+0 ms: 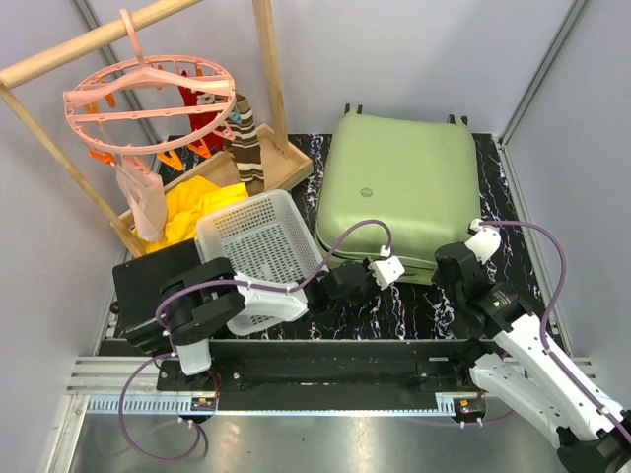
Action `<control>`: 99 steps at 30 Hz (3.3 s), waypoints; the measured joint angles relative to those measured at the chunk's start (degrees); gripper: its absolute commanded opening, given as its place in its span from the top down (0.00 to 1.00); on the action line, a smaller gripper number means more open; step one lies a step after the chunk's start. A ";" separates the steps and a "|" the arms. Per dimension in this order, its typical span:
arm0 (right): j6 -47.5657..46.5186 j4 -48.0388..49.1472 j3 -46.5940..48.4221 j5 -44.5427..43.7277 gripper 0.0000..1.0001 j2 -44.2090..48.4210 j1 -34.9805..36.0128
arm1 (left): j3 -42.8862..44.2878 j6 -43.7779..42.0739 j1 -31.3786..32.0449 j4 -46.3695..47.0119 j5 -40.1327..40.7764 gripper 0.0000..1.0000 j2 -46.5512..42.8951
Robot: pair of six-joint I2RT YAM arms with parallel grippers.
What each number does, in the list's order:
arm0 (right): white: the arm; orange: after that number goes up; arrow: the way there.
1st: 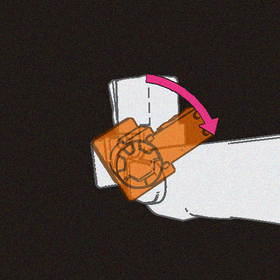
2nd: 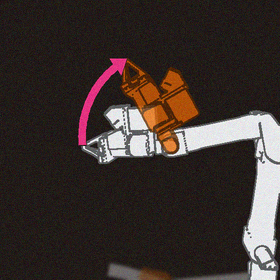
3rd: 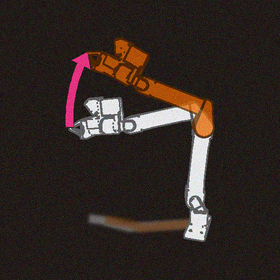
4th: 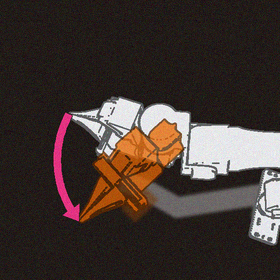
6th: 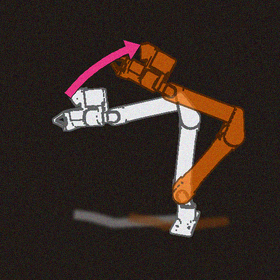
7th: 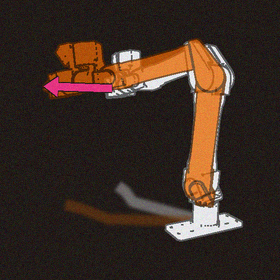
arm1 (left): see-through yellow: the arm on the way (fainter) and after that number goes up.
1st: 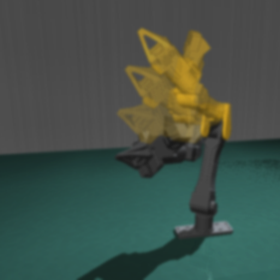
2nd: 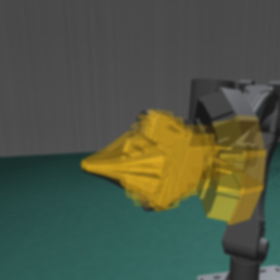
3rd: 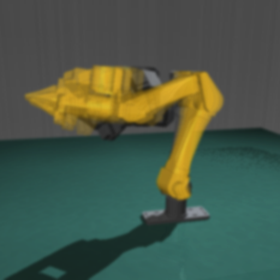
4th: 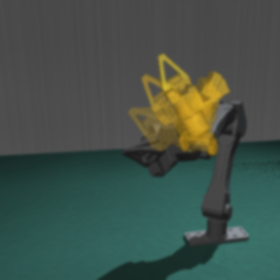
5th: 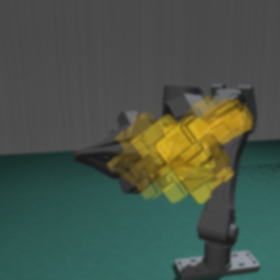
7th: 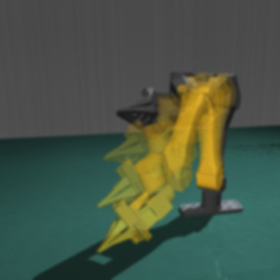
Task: Open, take out, and arrange the luggage
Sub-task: Unzip the luggage
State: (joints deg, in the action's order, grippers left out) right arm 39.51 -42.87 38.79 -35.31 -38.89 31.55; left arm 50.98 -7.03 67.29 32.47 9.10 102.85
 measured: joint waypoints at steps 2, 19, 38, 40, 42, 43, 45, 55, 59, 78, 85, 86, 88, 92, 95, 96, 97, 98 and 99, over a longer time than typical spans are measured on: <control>0.15 -0.04 0.00 -0.15 1.00 0.46 0.02 | 0.00 0.11 -0.22 -0.68 -0.44 1.00 -0.59; 2.89 -1.62 -2.58 -4.50 1.00 4.74 -0.44 | 0.00 2.54 -2.54 -0.17 4.52 1.00 -8.96; 2.64 11.80 -6.36 -4.37 1.00 0.09 -1.31 | 1.09 -2.27 -3.21 -0.20 -2.32 0.46 -8.09; 2.56 12.98 -7.06 -3.63 1.00 0.85 -1.31 | 1.09 -2.73 -3.21 -1.33 -5.42 0.41 -7.98; 2.54 13.44 -7.65 -3.13 1.00 1.79 -1.33 | 1.31 -3.26 -3.21 -1.79 -7.06 0.33 -7.89; 2.54 13.64 -8.02 -2.95 1.00 2.38 -1.33 | 1.70 -3.58 -3.21 -2.32 -7.41 0.31 -7.74; 2.54 13.99 -8.57 -2.56 1.00 3.28 -1.33 | 3.45 -4.24 -3.13 -3.58 -7.61 0.27 -6.54; 2.34 14.36 -8.96 -1.49 1.00 4.11 -1.53 | 10.60 -7.54 -2.75 -7.69 -7.45 0.27 -0.37; 2.38 14.60 -9.46 -0.98 1.00 4.87 -1.57 | 11.85 -8.11 -2.58 -9.38 -7.43 0.28 0.22; 2.62 14.82 -9.57 2.01 1.00 5.25 -1.57 | 10.40 -8.61 0.66 -3.74 2.08 0.25 2.25; 2.86 14.82 -9.70 3.04 1.00 5.73 -1.57 | 10.51 -10.75 1.22 -2.69 4.68 0.44 3.21; 2.89 14.84 -9.75 3.06 1.00 5.77 -1.57 | 10.51 -11.23 1.25 -2.51 5.20 0.52 3.30; 2.84 14.84 -9.79 3.06 1.00 5.79 -1.57 | 10.49 -11.93 1.27 -2.27 6.23 0.59 3.32; 2.73 14.73 -9.79 2.82 1.00 5.86 -1.55 | 9.33 -11.65 1.18 -3.04 7.21 0.73 3.30; 2.80 14.14 -9.73 2.05 1.00 5.88 -1.51 | 8.22 -11.61 1.14 -1.55 7.65 0.85 3.13; 2.91 13.22 -9.46 1.25 1.00 5.88 -1.49 | 7.89 -11.30 1.05 -1.22 7.69 0.93 2.99; 2.95 13.09 -9.42 1.09 1.00 5.88 -1.49 | 7.65 -10.99 1.01 -0.94 7.74 0.96 2.84; 3.26 12.76 -9.29 0.44 1.00 5.90 -1.49 | 7.41 -10.62 1.01 -0.76 7.80 1.00 2.62; 3.65 12.46 -9.14 0.04 1.00 5.90 -1.44 | 7.02 -10.27 1.01 -0.42 7.78 1.00 2.36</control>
State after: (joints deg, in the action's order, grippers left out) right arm 43.16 -30.41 29.65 -35.27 -32.99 30.11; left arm 58.00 -17.30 68.29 32.05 16.88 105.21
